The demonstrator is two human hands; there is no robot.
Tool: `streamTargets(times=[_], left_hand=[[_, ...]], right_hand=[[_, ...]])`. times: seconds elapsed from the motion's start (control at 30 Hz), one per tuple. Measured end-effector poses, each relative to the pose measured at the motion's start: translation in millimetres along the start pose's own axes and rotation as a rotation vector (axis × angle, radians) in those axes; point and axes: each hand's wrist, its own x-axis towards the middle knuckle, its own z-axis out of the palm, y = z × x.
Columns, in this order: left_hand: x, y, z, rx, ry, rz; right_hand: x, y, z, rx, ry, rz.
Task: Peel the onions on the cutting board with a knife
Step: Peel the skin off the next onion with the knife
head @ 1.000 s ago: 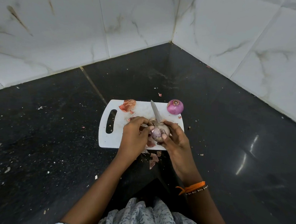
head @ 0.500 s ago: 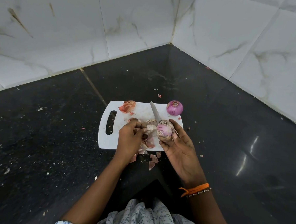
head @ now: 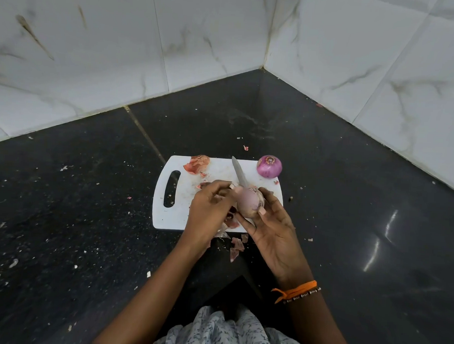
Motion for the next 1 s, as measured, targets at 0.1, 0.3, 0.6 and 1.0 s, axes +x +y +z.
streamTargets(times=[0.1,0.3,0.6,1.0], left_hand=[[-2,0,4,0.046,-0.016,-0.016],[3,-3,9,-0.138,0.078,-0.159],[5,-9,11,-0.138,0.127,-0.197],[3,-4,9,-0.100,0.045,-0.238]], right_hand=[[0,1,0,-0.003,0.009,0.000],[0,4,3,-0.003,0.042,-0.004],[1,5,7,0.024,0.071,-0.006],[1,5,4,-0.024,0.081,0.000]])
